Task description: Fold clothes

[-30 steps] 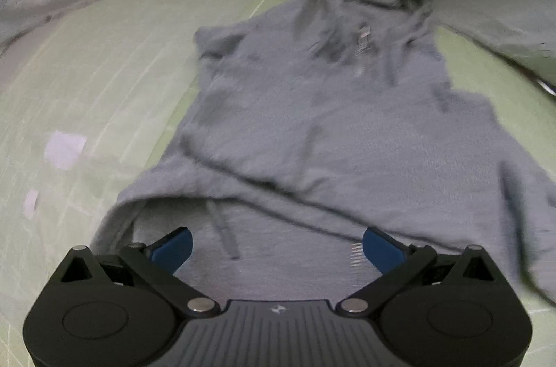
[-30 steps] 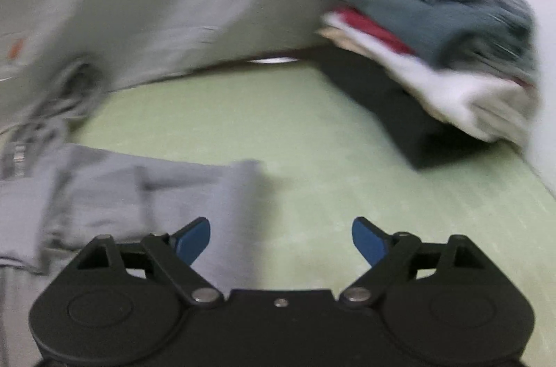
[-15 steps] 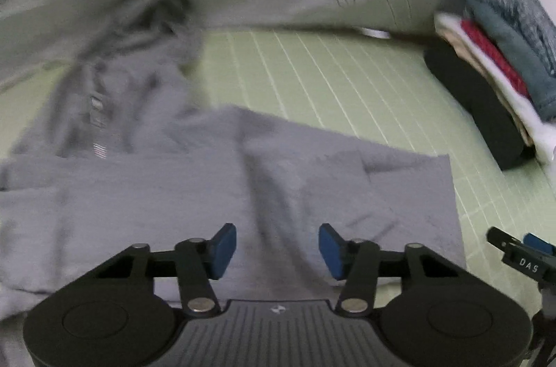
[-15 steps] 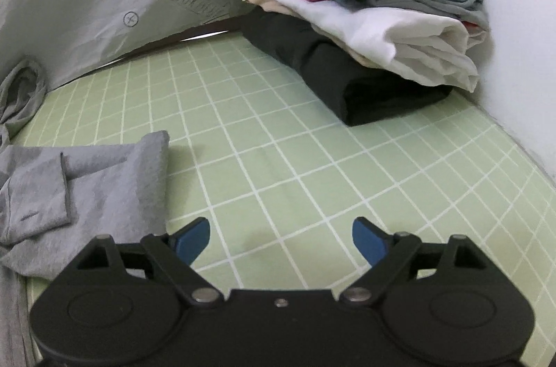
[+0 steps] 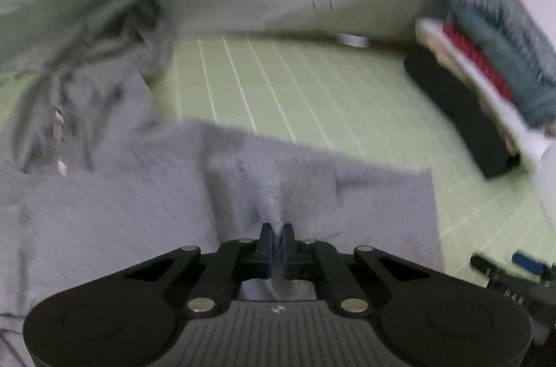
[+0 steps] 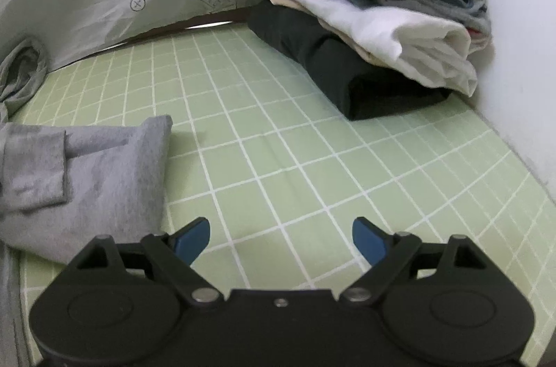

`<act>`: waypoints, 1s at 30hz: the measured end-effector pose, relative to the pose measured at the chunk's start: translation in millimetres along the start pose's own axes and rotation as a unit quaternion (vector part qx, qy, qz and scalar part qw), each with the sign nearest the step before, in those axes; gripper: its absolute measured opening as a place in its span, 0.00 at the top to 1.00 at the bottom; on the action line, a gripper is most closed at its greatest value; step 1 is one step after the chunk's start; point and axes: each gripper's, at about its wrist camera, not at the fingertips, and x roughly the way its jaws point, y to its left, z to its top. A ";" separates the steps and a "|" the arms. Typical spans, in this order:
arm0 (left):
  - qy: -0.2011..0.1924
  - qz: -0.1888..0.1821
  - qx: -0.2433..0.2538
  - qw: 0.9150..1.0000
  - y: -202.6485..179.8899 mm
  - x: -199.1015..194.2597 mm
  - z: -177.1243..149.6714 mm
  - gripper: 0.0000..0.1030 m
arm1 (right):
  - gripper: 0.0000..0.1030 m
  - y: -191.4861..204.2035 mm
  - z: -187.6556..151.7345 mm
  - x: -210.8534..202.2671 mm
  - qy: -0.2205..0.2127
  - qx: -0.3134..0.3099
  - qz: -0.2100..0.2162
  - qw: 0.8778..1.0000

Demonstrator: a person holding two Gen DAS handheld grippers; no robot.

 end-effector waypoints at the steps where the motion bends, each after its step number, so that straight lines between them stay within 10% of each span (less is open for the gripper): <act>1: -0.021 0.007 -0.004 1.000 6.4 -14.1 3.0 0.96 | 0.13 2.3 -0.5 -3.1 -0.001 -0.003 0.000 1.000; 6: -0.118 0.051 -0.052 0.990 59.3 -90.9 16.8 0.96 | 0.13 20.2 -3.6 -18.5 -0.005 -0.017 0.002 1.000; 11: -0.193 0.135 -0.124 0.964 153.3 -178.6 14.8 0.96 | 0.13 55.9 -9.0 -38.3 -0.016 -0.049 0.008 0.999; 18: -0.110 0.304 -0.225 0.919 304.0 -188.3 -38.1 0.72 | 0.13 112.7 -23.4 -50.1 -0.012 -0.096 0.010 0.995; 23: -0.059 0.271 -0.240 0.930 341.9 -169.6 -71.4 0.58 | 0.13 159.7 -21.3 -56.0 -0.020 -0.127 0.031 0.991; 30: -0.038 0.181 -0.174 0.967 318.9 -123.5 -65.7 0.46 | 0.13 213.4 -5.8 -41.4 -0.024 -0.141 0.051 0.988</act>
